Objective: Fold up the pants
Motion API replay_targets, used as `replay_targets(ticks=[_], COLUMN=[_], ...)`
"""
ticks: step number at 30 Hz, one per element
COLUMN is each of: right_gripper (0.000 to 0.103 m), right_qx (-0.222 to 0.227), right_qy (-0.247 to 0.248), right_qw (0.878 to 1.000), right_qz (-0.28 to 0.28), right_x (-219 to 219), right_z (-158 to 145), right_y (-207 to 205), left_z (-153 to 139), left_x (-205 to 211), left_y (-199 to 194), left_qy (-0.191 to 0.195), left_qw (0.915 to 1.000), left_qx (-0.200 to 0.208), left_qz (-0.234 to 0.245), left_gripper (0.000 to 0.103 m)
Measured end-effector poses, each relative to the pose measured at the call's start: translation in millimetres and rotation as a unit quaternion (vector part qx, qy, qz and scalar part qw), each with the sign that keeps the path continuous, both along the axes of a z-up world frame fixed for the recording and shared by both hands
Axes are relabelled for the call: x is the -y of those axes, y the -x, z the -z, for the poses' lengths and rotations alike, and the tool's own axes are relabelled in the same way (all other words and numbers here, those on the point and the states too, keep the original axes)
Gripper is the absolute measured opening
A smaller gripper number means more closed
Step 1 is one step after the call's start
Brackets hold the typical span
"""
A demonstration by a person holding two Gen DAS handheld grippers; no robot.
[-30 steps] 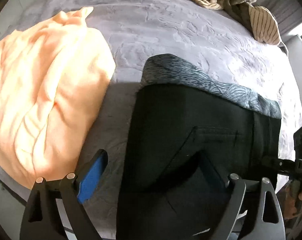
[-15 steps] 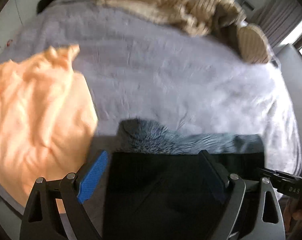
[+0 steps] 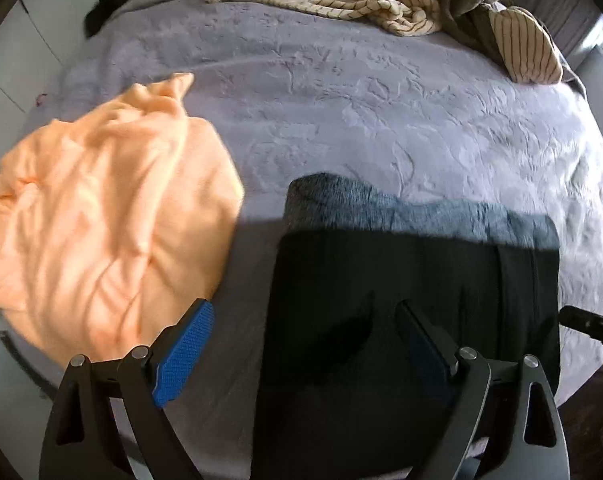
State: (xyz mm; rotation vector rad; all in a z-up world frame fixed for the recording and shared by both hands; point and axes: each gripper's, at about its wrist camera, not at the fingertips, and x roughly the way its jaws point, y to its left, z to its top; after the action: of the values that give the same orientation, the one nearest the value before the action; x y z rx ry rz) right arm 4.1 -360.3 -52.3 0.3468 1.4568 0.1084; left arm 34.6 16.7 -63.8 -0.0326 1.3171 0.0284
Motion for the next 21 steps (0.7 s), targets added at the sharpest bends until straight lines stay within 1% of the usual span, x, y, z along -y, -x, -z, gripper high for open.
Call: replay_targets(ticks=[1,2,5,8,13,14,16,18,20,21], right_gripper=[0.053,0.063,0.070,0.078,0.083,0.084,0.084,0.087,0.103,0.103], right_qx=[0.000,0.004,0.017,0.016,0.020,0.020,0.022,0.023,0.029,0.035], right_qy=[0.005,0.008,0.016,0.012,0.019,0.022,0.030,0.039,0.051,0.055], right_qw=[1.000,1.000,1.000,1.000,0.999,0.999,0.998,0.998,0.997,0.997], right_qz=[0.000,-0.002,-0.012,-0.018,-0.039,-0.040,-0.043,-0.045,-0.046,-0.046], right_x=[-2,-5,-21,-38,-61,-65,-71,-75,-79,-80], right_z=[-3,-8,-22,-27,-33,-34,-34,-34,-35,-36], right_y=[4,9,20,26,32,32,33,35,36,37], left_z=[-3,-5,-10,-13,-14,-15,-16,-17,-16,-17], left_x=[-1,1,8,16,23,24,23,23,23,24], left_y=[5,10,25,35,40,41,43,45,46,47], left_qy=[-0.004,-0.008,-0.016,-0.024,-0.033,-0.034,-0.033,-0.030,-0.029,-0.031], left_qw=[1.0000,0.9999,0.9998,0.9996,0.9988,0.9988,0.9988,0.9988,0.9987,0.9986], left_qx=[-0.003,-0.006,-0.011,-0.012,-0.011,-0.010,-0.008,-0.007,-0.009,-0.008], left_qz=[-0.001,-0.002,0.000,0.012,0.033,0.035,0.035,0.037,0.040,0.042], left_gripper=[0.093,0.093,0.093,0.093,0.093,0.095,0.103,0.103,0.103,0.103])
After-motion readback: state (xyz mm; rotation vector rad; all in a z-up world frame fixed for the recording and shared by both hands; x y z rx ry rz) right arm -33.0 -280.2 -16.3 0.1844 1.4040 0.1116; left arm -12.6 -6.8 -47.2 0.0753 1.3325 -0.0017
